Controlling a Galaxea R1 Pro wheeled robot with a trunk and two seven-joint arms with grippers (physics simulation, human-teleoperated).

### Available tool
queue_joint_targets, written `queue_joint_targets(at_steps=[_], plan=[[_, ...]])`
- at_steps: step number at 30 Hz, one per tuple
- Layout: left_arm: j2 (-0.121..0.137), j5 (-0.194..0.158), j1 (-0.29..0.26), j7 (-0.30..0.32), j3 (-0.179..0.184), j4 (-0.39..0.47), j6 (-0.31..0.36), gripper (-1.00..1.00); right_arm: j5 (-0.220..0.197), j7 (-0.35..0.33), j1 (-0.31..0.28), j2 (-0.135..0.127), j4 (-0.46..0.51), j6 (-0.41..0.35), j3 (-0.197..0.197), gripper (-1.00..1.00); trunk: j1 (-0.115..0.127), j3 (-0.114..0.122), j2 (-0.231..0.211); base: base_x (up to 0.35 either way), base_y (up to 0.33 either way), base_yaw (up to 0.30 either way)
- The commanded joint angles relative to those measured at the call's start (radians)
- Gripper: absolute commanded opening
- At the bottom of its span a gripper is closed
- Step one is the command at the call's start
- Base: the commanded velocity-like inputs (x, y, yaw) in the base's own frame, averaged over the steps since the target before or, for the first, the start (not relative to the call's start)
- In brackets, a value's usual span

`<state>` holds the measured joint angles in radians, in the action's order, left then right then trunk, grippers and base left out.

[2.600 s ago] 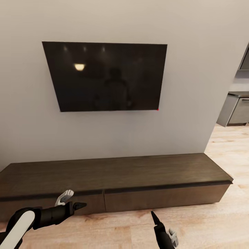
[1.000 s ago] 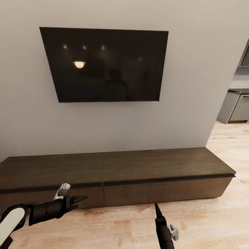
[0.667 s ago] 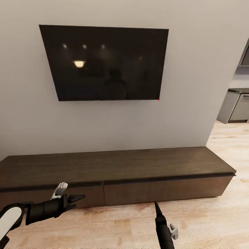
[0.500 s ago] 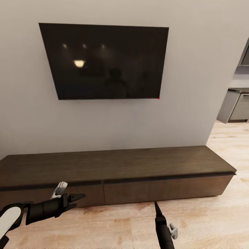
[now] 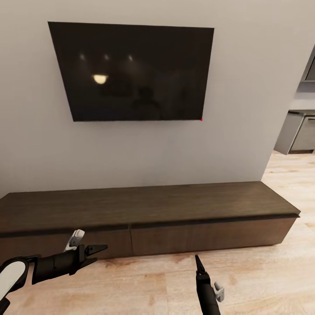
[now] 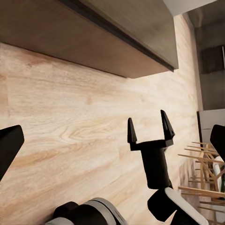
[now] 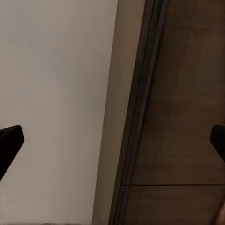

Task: Place each of the two pumpkins and all three candles from the living room inside a cabinet in the living room (use any cabinet), then make sure every cabinet is closed, and position the cauldron so it is next to a table in the living room.

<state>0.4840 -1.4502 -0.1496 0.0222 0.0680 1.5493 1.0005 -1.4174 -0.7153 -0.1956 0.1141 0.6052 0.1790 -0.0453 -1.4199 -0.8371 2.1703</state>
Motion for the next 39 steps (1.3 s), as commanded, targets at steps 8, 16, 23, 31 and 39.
queue_joint_targets(at_steps=[8, 16, 23, 31, 39], plan=[[-0.001, 0.001, -0.001, 0.002, 0.006, -0.001, 0.002, 1.0, -0.005, -0.019, -0.001, -0.001, -0.003, 0.001, -0.005, 1.0, -0.031, -0.026, 0.057, 0.0, 0.0, 0.0], [0.001, -0.002, -0.001, 0.002, 0.006, -0.001, 0.002, 1.0, -0.008, -0.027, -0.001, -0.002, -0.004, -0.054, -0.005, 1.0, -0.061, -0.051, 0.113, 0.0, 0.0, 0.0], [0.001, -0.016, -0.001, 0.002, 0.006, -0.001, 0.002, 1.0, -0.007, -0.026, -0.001, -0.002, -0.004, -0.062, -0.004, 1.0, -0.088, -0.073, 0.162, 0.0, 0.0, 0.0], [0.002, -0.018, -0.001, 0.002, 0.006, -0.001, 0.001, 1.0, -0.005, -0.026, -0.001, -0.001, -0.004, -0.062, -0.004, 1.0, -0.119, -0.098, 0.218, 0.0, 0.0, 0.0], [0.002, -0.018, -0.001, 0.002, 0.006, -0.002, 0.002, 1.0, -0.005, -0.026, -0.001, -0.001, -0.005, -0.062, -0.003, 1.0, -0.149, -0.123, 0.274, 0.0, 0.0, 0.0]])
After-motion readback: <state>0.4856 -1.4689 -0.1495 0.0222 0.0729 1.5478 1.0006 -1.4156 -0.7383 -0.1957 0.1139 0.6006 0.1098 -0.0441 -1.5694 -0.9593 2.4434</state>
